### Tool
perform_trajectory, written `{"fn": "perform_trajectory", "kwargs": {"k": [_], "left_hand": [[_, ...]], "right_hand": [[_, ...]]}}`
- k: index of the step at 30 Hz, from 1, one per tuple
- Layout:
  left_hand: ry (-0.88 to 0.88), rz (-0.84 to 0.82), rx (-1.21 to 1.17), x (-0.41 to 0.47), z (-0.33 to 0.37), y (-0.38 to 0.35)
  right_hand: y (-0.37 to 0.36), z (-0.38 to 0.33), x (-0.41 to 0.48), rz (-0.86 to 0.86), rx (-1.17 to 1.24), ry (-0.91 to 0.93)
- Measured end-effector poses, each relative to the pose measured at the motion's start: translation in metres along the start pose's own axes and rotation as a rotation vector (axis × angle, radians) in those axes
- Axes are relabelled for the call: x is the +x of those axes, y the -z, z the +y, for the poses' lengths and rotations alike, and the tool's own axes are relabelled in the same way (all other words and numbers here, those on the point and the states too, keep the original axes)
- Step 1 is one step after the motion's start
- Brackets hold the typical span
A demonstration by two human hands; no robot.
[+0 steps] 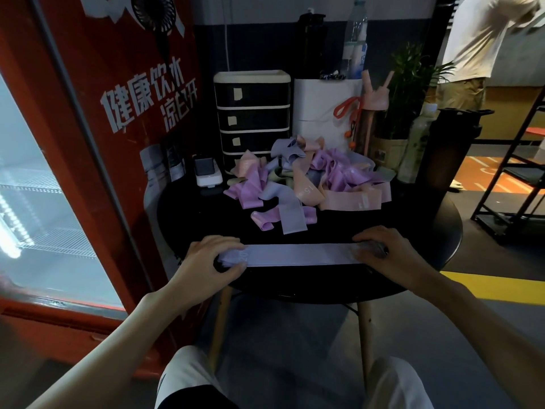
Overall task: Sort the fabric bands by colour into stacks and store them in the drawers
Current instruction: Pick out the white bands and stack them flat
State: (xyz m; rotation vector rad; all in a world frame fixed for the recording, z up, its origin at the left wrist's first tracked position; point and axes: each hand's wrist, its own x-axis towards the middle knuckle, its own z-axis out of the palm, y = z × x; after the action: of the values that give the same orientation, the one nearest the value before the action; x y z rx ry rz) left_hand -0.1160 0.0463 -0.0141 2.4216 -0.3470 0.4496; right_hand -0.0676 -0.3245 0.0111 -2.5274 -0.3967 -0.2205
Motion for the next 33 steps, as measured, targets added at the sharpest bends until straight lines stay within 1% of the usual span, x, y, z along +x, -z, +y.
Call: {"fn": "perform_trajectory", "kwargs": {"k": [4, 8, 12, 15, 19, 21, 25, 27, 30, 33], "left_hand": [[-0.021, -0.002, -0.034, 0.002, -0.003, 0.001], [-0.015, -0.048, -0.024, 0.005, -0.005, 0.004], [-0.012, -0.1, 0.063, 0.016, 0.004, 0.007], [-0.072, -0.051, 0.109, 0.038, 0.026, 0.005], [-0.173, -0.076, 0.288, 0.075, 0.057, -0.013], [-0.197, -0.114, 0.319, 0.092, 0.066, -0.026], [-0.153, -0.238, 0.395, 0.121, 0.068, -0.044], [-0.146, -0.252, 0.407, 0.127, 0.068, -0.049], [-0.169, -0.215, 0.395, 0.128, 0.068, -0.053], [-0.193, -0.086, 0.339, 0.126, 0.072, -0.045]], "right_hand": [[0.0, 0.005, -0.002, 0.003, -0.02, 0.078], [-0.002, 0.004, 0.0, 0.01, -0.058, 0.051], [-0.002, -0.002, 0.007, 0.022, -0.156, 0.025], [-0.006, -0.004, 0.008, -0.026, -0.16, 0.049], [-0.009, -0.001, 0.009, -0.026, -0.128, 0.038], [-0.01, 0.001, 0.01, -0.009, -0.124, 0.04], [-0.012, 0.002, 0.011, 0.007, -0.124, 0.04], [-0.013, 0.004, 0.012, -0.001, -0.144, 0.04], [-0.013, 0.006, 0.014, -0.004, -0.147, 0.042], [-0.013, 0.006, 0.014, -0.007, -0.143, 0.036]]}}
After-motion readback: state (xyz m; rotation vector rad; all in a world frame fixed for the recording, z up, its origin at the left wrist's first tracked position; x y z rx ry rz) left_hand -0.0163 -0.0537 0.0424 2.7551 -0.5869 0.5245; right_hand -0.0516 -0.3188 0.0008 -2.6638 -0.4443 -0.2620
